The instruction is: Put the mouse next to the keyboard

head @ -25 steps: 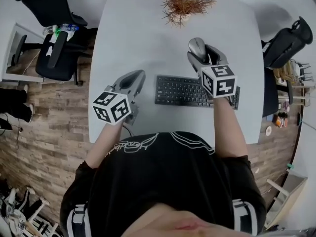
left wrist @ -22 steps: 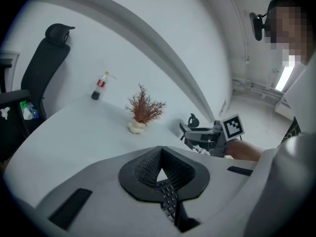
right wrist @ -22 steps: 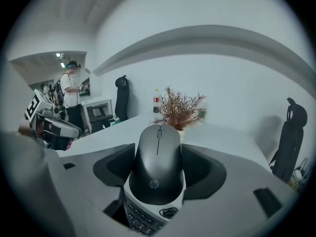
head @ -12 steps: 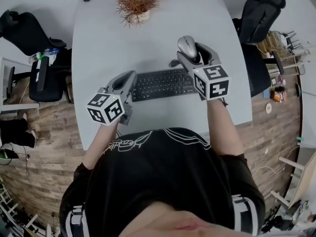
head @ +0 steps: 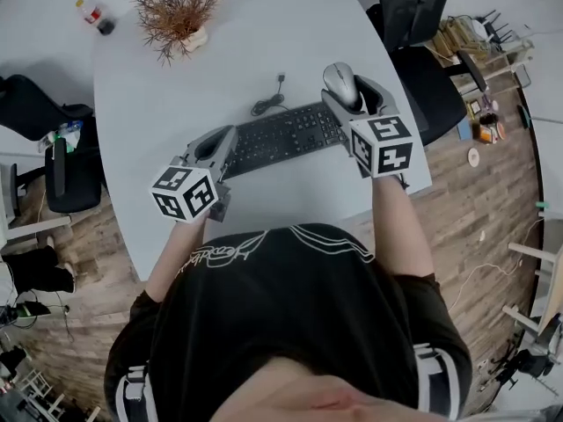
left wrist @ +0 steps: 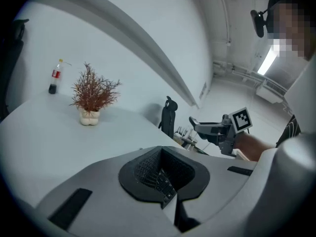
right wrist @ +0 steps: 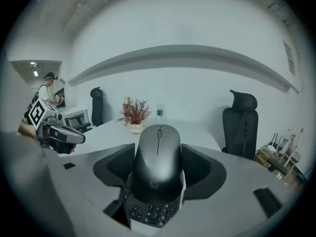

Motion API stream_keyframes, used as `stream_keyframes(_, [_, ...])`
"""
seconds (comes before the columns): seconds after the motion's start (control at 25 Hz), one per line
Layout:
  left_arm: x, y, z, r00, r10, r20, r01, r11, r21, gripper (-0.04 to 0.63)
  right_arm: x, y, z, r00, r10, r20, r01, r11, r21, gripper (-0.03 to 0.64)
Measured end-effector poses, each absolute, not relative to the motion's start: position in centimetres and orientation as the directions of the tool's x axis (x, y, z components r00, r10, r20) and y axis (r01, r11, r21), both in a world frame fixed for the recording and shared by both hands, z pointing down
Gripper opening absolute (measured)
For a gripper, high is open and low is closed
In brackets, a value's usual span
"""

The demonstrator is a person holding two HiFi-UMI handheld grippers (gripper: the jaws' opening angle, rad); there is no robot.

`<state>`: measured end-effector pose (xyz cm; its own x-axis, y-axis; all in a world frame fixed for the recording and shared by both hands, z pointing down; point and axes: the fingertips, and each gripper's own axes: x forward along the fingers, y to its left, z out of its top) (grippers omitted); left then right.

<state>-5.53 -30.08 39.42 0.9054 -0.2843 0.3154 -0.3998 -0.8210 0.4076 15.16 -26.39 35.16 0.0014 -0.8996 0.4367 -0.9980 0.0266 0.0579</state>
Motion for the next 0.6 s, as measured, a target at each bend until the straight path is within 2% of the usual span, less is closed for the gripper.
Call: stream_keyframes(0.6, [6.3, -23.0, 40.8, 0.926, -0.106, 0.363, -0.254, -0.885, 0.39, 0.008, 26.0, -16.4, 40.4, 0.119, -0.855, 0.505, -0.989, -0.145, -0.013, 0.262])
